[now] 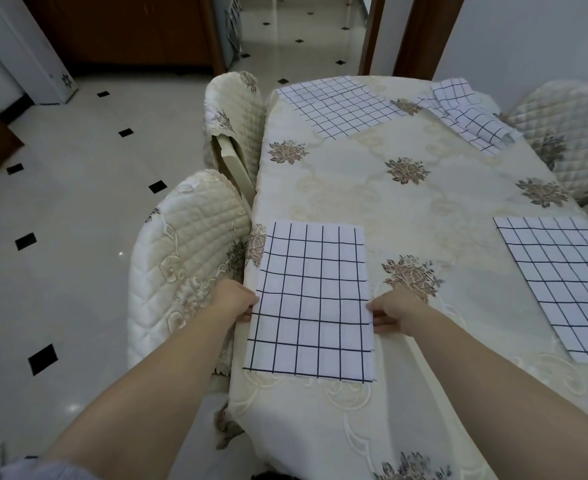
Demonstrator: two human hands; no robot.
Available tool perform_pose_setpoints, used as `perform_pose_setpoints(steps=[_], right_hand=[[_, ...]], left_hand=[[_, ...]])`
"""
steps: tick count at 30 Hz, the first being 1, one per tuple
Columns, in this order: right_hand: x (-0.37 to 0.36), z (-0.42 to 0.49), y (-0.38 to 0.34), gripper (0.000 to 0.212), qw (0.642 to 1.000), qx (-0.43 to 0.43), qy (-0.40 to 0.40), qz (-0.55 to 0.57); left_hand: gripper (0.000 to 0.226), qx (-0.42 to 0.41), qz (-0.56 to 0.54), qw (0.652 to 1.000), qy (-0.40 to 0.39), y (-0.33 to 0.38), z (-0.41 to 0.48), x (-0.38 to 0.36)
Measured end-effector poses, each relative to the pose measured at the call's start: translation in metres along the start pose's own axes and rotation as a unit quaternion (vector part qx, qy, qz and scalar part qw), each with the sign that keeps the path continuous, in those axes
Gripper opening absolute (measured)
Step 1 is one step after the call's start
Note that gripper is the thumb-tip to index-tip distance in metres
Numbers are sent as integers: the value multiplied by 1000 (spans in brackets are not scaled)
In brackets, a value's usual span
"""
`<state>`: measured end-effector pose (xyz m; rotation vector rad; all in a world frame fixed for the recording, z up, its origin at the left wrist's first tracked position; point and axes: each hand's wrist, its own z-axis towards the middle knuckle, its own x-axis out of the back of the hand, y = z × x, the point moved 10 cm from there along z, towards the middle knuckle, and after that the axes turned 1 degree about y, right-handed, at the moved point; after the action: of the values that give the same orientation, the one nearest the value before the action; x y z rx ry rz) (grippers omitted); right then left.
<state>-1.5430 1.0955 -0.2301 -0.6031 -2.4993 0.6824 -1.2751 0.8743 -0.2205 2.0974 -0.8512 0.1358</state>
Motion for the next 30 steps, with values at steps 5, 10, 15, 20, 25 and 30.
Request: perform_pose_setpoints(steps=[5,10,15,20,25,30], right_hand=[[6,13,-6,16,999,24,41,8],[11,22,-10,14,997,42,66,21],[11,19,-12,11,996,57,59,26],[20,16,-16,23,994,74,74,24],[17,4,-17,29,996,67,54,-5],[28,-16,-61,18,922,192,191,-277]], left_hand=[[17,-4,-45,999,-18,-4,3,-7],[18,-20,-30,999,-7,1,5,-7],[15,-25,2,1000,-12,10,4,-6],[14,-11,19,999,-36,13,8,-10],[14,14,72,996,-58,10,3,-14],[14,-137,410,900,51,53,-3,2]])
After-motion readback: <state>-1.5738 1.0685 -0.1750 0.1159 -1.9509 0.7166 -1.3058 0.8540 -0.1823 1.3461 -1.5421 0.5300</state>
